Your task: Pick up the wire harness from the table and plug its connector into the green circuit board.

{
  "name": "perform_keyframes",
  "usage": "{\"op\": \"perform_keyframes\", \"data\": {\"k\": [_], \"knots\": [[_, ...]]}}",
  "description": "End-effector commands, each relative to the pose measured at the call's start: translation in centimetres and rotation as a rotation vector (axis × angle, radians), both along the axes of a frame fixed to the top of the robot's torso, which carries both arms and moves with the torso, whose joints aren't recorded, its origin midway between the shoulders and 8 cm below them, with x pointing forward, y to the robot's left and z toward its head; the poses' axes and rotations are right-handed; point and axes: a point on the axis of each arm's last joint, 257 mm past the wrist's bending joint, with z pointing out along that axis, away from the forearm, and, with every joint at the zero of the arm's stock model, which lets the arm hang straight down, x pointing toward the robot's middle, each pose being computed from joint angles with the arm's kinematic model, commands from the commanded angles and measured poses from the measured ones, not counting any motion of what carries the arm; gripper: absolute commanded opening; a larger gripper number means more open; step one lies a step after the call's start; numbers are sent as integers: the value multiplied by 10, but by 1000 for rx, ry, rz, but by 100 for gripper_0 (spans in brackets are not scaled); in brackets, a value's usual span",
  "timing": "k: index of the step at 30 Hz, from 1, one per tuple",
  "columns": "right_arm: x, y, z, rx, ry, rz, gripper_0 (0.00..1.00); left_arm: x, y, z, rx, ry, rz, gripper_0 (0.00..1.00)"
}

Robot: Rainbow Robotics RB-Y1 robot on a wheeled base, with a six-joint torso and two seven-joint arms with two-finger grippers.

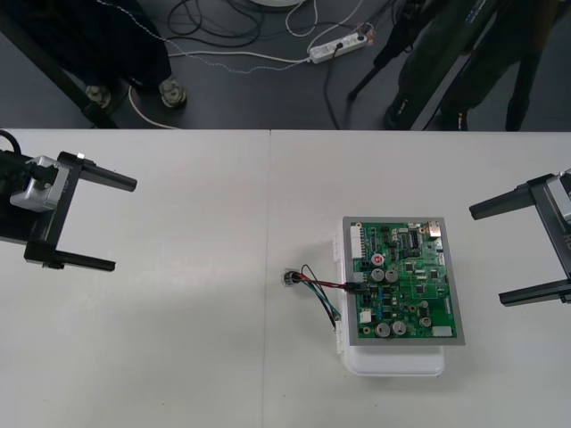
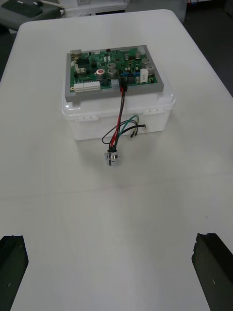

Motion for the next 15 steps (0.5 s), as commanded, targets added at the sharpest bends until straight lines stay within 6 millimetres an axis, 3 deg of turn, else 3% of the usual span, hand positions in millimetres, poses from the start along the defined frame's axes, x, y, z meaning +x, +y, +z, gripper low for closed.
{"op": "perform_keyframes", "data": {"k": [1, 15], "knots": [[13, -7, 13, -19, -65, -14, 100, -8, 23, -13, 73, 84, 62, 100], [16, -9, 11, -27, -65, -26, 100, -11, 30, -26, 92, 104, 78, 100]]}}
